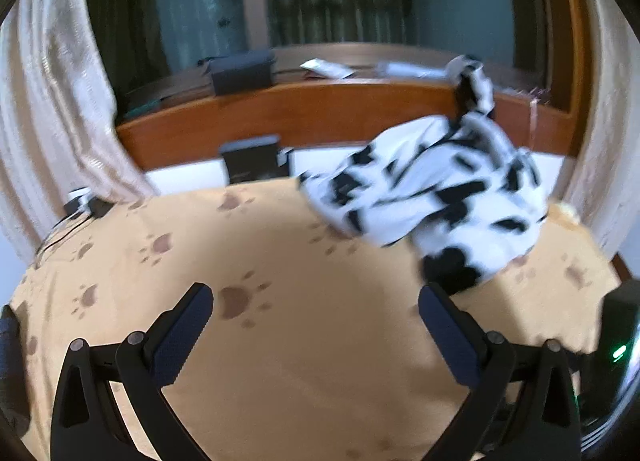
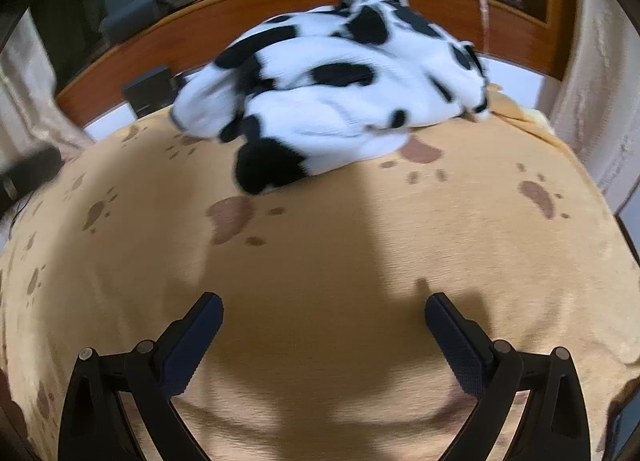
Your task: Fold clothes
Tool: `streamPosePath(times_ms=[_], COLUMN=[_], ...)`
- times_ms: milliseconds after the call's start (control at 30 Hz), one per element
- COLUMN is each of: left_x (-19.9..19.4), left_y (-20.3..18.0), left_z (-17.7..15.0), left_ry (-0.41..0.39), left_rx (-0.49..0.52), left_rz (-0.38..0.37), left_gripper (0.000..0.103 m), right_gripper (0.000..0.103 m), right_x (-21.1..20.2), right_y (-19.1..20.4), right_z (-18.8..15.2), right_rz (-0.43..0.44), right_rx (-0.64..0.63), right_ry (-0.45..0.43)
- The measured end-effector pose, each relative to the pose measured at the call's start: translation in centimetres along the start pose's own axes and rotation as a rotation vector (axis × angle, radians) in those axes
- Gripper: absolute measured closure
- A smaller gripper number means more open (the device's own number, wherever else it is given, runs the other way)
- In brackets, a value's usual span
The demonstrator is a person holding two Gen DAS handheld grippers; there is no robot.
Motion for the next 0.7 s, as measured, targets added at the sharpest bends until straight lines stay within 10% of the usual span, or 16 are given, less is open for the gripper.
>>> streamPosePath(times_ms=[467, 700], left_x=[2.0, 3.3], left_y=[-3.1, -2.2], left_z=[-1.5, -1.9], left_ry=[-0.019, 0.026], left_rx=[0.000, -0.042], left_rz=[-0.073, -0.062], left_gripper=[0.000, 0.000], right_gripper=[0.000, 0.000], right_x=[-10.4, -9.3], right_y=[-5.5, -3.3], right_z=[5.3, 10.4], right_rz=[-0.160, -0.004], right_rx=[0.054, -0.085], right_ry=[-0.488, -0.440])
Point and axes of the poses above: each gripper's, at about its wrist camera, not at the fingertips, and x roughly the way its jaws point, y to its left, z to its top, the point moved 6 cm from there along x, roughly the way its jaws point, and after that the axes turned 13 degrees about z, right-handed, at the moved point
